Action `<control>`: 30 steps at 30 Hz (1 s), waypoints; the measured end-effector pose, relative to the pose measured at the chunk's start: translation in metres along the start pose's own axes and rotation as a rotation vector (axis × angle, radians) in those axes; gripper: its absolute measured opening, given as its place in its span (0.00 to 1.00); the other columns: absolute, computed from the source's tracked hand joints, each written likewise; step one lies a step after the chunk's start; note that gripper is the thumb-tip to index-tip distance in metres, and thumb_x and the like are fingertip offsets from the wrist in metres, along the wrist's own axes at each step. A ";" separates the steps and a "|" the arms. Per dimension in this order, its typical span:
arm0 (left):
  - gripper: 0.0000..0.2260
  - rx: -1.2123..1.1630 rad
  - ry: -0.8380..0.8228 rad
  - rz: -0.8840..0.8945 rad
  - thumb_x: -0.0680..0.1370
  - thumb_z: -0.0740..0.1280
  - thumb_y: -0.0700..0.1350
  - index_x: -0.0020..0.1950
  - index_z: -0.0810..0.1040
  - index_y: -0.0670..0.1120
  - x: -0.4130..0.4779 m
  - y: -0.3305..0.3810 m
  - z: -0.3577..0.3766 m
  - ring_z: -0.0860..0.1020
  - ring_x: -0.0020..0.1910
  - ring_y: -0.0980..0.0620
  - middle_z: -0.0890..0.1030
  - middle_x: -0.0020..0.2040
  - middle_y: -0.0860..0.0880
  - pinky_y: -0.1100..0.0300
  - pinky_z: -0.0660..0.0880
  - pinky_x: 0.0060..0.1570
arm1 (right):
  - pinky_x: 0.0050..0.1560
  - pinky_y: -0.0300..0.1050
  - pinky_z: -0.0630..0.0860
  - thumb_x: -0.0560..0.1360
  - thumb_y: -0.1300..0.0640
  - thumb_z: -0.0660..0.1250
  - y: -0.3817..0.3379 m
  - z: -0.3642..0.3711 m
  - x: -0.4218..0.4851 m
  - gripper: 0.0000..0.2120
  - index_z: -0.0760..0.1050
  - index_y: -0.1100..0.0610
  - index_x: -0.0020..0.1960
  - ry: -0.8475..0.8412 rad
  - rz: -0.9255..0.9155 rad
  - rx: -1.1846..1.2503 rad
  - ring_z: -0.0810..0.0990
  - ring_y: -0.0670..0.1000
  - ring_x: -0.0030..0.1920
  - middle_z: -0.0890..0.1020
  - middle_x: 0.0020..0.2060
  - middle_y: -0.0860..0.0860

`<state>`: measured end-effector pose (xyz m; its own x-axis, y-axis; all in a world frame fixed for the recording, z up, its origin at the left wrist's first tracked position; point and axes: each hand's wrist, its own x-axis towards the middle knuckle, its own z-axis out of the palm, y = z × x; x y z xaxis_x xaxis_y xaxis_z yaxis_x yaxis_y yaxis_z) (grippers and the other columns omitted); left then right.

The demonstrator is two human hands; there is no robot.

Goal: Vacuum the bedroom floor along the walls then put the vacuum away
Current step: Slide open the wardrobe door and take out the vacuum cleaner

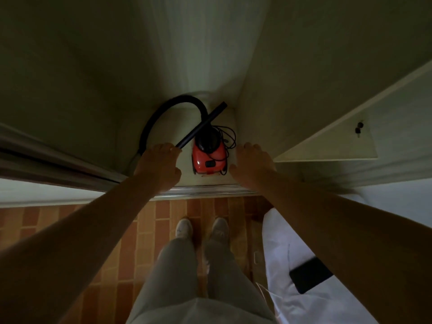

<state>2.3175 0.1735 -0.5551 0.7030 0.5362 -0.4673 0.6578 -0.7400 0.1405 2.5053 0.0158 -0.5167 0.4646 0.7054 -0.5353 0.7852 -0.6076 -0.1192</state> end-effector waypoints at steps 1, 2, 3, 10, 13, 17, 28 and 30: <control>0.29 -0.012 -0.010 -0.006 0.79 0.65 0.47 0.80 0.65 0.48 0.007 -0.001 0.006 0.67 0.75 0.42 0.67 0.78 0.45 0.47 0.67 0.72 | 0.61 0.52 0.70 0.81 0.49 0.61 0.001 0.006 0.008 0.25 0.63 0.59 0.75 -0.011 0.002 -0.001 0.70 0.58 0.66 0.71 0.68 0.58; 0.29 -0.021 -0.017 -0.009 0.79 0.65 0.47 0.80 0.64 0.48 0.013 -0.002 0.011 0.67 0.75 0.42 0.67 0.78 0.45 0.47 0.67 0.73 | 0.63 0.53 0.70 0.81 0.49 0.61 0.002 0.013 0.016 0.26 0.62 0.58 0.76 -0.015 0.008 0.009 0.70 0.58 0.67 0.71 0.69 0.58; 0.29 -0.025 -0.024 -0.007 0.79 0.66 0.47 0.80 0.64 0.48 0.021 -0.004 0.017 0.66 0.75 0.42 0.66 0.78 0.45 0.46 0.67 0.73 | 0.65 0.53 0.69 0.82 0.49 0.61 0.002 0.021 0.025 0.27 0.61 0.58 0.77 -0.018 0.015 0.026 0.69 0.59 0.69 0.70 0.70 0.58; 0.31 -0.052 -0.061 0.001 0.81 0.64 0.47 0.83 0.57 0.50 0.085 -0.024 0.083 0.60 0.80 0.43 0.58 0.83 0.45 0.45 0.64 0.74 | 0.69 0.54 0.66 0.81 0.45 0.64 0.000 0.082 0.103 0.34 0.56 0.60 0.80 -0.010 0.083 0.162 0.65 0.60 0.73 0.65 0.75 0.59; 0.34 -0.065 -0.062 0.006 0.82 0.63 0.48 0.85 0.51 0.53 0.119 -0.030 0.115 0.57 0.82 0.43 0.53 0.85 0.47 0.44 0.64 0.75 | 0.69 0.54 0.66 0.80 0.47 0.65 0.002 0.112 0.141 0.36 0.54 0.61 0.80 0.000 0.104 0.199 0.65 0.60 0.74 0.63 0.76 0.59; 0.36 -0.137 -0.054 -0.009 0.82 0.64 0.49 0.85 0.47 0.54 0.166 -0.043 0.159 0.54 0.82 0.43 0.49 0.85 0.47 0.44 0.61 0.78 | 0.70 0.52 0.66 0.79 0.47 0.69 0.007 0.148 0.188 0.41 0.52 0.62 0.81 0.009 0.133 0.296 0.64 0.60 0.74 0.62 0.77 0.59; 0.37 -0.302 0.093 -0.096 0.84 0.64 0.50 0.85 0.45 0.49 0.292 -0.099 0.273 0.52 0.83 0.42 0.50 0.85 0.44 0.46 0.54 0.80 | 0.79 0.54 0.55 0.72 0.37 0.75 0.045 0.244 0.315 0.56 0.44 0.60 0.83 0.106 0.173 0.401 0.52 0.58 0.81 0.52 0.82 0.57; 0.35 -0.289 0.119 -0.075 0.84 0.64 0.50 0.85 0.47 0.48 0.306 -0.106 0.286 0.53 0.83 0.42 0.53 0.84 0.43 0.46 0.54 0.80 | 0.80 0.56 0.53 0.71 0.37 0.76 0.053 0.256 0.330 0.59 0.41 0.59 0.83 0.120 0.157 0.405 0.49 0.57 0.82 0.50 0.83 0.57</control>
<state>2.3856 0.2997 -0.9621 0.6652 0.6412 -0.3825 0.7465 -0.5597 0.3599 2.5953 0.1235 -0.9137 0.6282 0.6159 -0.4754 0.4887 -0.7878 -0.3750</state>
